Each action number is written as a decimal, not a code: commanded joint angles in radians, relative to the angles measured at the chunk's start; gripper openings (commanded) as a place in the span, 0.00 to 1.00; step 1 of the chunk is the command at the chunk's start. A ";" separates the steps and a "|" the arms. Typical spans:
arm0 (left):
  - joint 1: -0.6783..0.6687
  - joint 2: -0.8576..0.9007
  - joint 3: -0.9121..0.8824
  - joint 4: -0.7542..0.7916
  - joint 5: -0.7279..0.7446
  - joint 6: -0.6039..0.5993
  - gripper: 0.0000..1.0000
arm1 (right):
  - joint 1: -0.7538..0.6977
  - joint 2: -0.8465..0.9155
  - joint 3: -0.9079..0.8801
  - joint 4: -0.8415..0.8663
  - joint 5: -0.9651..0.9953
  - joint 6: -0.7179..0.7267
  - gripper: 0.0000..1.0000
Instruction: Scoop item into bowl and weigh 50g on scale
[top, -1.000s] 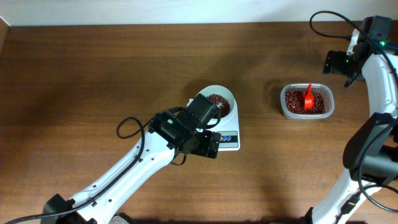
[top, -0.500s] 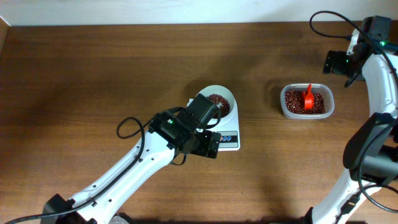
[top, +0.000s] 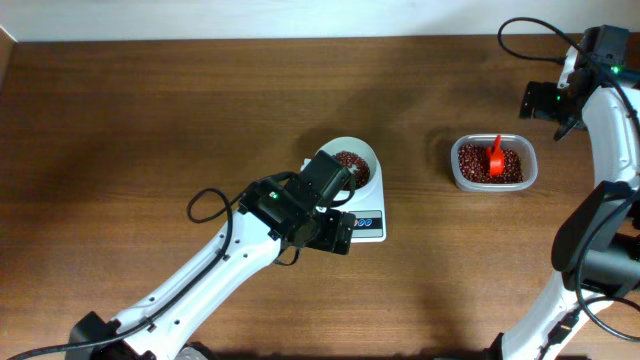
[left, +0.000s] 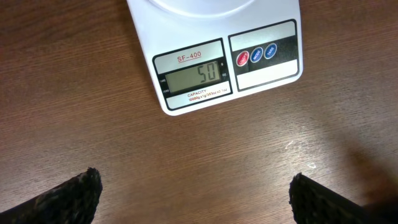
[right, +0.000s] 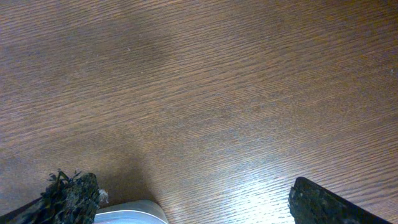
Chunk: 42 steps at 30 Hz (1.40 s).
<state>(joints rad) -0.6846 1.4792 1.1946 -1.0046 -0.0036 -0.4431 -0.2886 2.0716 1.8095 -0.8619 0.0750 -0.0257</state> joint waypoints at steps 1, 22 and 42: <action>-0.002 -0.008 -0.008 0.001 0.004 -0.013 0.99 | 0.000 0.011 -0.002 0.000 0.009 0.005 0.99; 0.000 -0.087 -0.009 0.063 -0.144 -0.013 0.99 | 0.000 0.011 -0.002 0.000 0.009 0.005 0.99; 0.139 -1.145 -0.281 0.187 -0.333 -0.013 0.99 | 0.000 0.011 -0.002 0.000 0.009 0.005 0.99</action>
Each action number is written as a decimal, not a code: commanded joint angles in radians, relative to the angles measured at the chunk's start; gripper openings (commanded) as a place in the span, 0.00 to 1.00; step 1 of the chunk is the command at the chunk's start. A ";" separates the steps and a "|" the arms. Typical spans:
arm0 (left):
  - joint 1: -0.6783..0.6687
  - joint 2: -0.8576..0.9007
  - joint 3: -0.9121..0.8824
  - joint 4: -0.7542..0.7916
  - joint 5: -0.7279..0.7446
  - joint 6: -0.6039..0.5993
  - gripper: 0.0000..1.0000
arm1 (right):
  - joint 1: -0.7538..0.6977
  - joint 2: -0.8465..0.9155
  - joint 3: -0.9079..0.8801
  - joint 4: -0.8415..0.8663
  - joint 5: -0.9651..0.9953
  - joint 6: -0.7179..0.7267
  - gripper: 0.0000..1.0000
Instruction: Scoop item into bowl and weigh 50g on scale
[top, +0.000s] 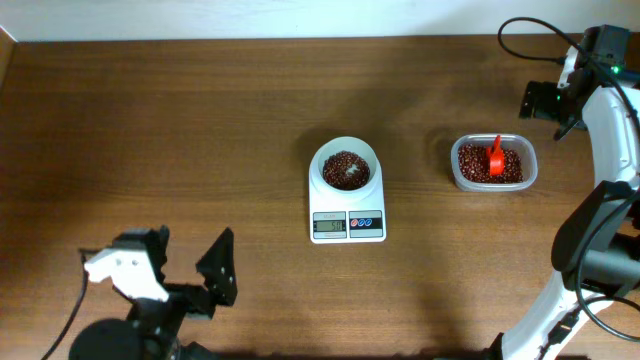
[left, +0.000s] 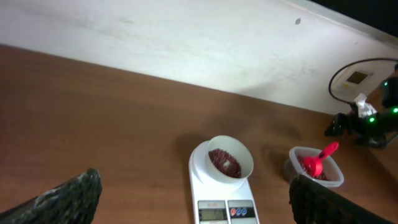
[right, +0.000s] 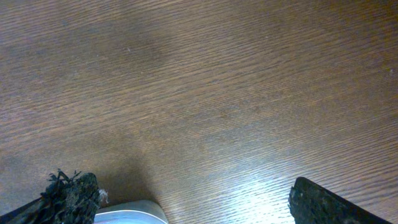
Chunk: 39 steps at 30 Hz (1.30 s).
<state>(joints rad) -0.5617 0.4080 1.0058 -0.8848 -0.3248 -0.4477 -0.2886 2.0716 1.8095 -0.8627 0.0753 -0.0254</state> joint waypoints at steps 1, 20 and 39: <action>0.028 -0.133 -0.174 0.143 -0.012 -0.008 0.99 | 0.000 0.011 -0.002 0.000 0.008 0.005 0.99; 0.034 -0.403 -0.998 1.154 0.018 0.050 0.99 | 0.000 0.011 -0.002 0.000 0.008 0.005 0.99; 0.435 -0.403 -0.997 0.823 0.059 0.554 0.99 | 0.000 0.011 -0.002 0.000 0.008 0.005 0.99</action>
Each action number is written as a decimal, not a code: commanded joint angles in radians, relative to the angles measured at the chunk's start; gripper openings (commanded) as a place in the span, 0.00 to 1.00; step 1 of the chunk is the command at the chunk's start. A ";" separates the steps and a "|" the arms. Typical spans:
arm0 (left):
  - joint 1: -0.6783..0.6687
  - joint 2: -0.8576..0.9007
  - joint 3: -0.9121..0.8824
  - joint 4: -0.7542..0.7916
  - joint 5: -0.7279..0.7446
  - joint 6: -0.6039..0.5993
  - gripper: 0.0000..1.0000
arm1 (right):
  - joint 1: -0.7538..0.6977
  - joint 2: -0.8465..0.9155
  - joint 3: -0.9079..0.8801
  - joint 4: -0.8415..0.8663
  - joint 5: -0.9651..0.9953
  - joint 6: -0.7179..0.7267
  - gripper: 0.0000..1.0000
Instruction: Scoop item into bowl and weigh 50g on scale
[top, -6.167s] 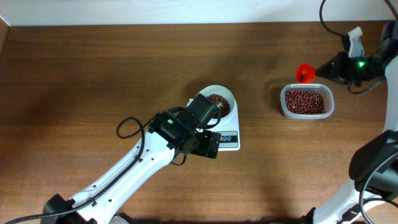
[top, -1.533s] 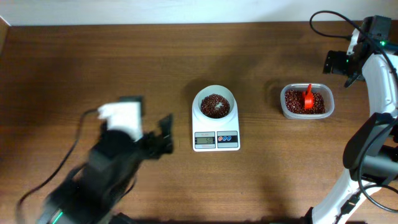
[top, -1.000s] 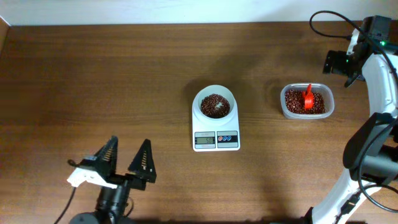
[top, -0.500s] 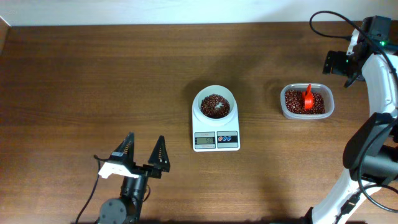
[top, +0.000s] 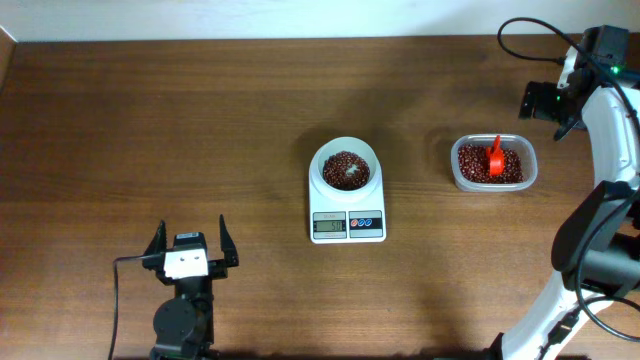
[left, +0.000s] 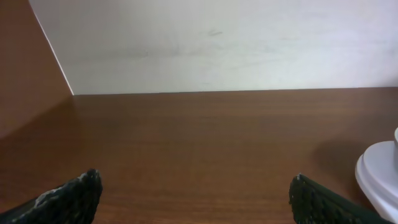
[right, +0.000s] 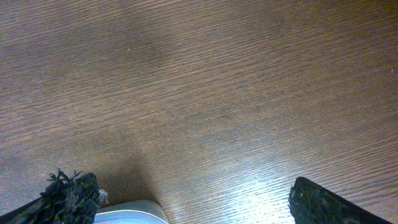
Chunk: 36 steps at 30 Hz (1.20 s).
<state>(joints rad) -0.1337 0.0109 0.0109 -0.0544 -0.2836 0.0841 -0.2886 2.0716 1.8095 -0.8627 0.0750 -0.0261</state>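
The white scale (top: 348, 225) stands mid-table with a white bowl (top: 346, 168) of red beans on it; the display is too small to read. To its right a clear container (top: 492, 165) holds beans and a red scoop (top: 495, 155). My left gripper (top: 190, 243) is open and empty near the front left, pointing towards the far wall; its wrist view shows only a white edge of the scale and bowl (left: 380, 177). My right gripper (right: 193, 202) is open over bare table at the far right, with a container corner (right: 134, 213) beside its left finger.
A white wall (left: 217, 43) bounds the table's far side. The right arm (top: 610, 110) and its cables stand along the right edge. Brown wooden tabletop (top: 150, 120) stretches left of the scale.
My left arm has folded back from a tilted pose at the front left, and its open gripper now points straight at the far wall. The right arm, scale, bowl and container have not moved.
At first my open left gripper hovered over the scale's display, which read 50, while the right gripper stayed open at the far right. Then the left arm was back at the front left, looking across the table. Now it is folded there.
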 joint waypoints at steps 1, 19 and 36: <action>0.006 -0.006 -0.002 -0.007 0.017 0.023 0.99 | 0.000 0.011 -0.002 0.000 0.009 0.005 0.99; 0.006 -0.006 -0.002 -0.007 0.018 0.023 0.99 | 0.000 0.011 -0.002 0.000 0.008 0.005 0.99; 0.006 -0.006 -0.002 -0.007 0.018 0.023 0.99 | 0.002 -0.145 -0.003 0.000 0.009 0.005 0.99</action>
<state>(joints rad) -0.1337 0.0109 0.0109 -0.0551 -0.2802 0.0879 -0.2886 2.0499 1.8088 -0.8627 0.0750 -0.0265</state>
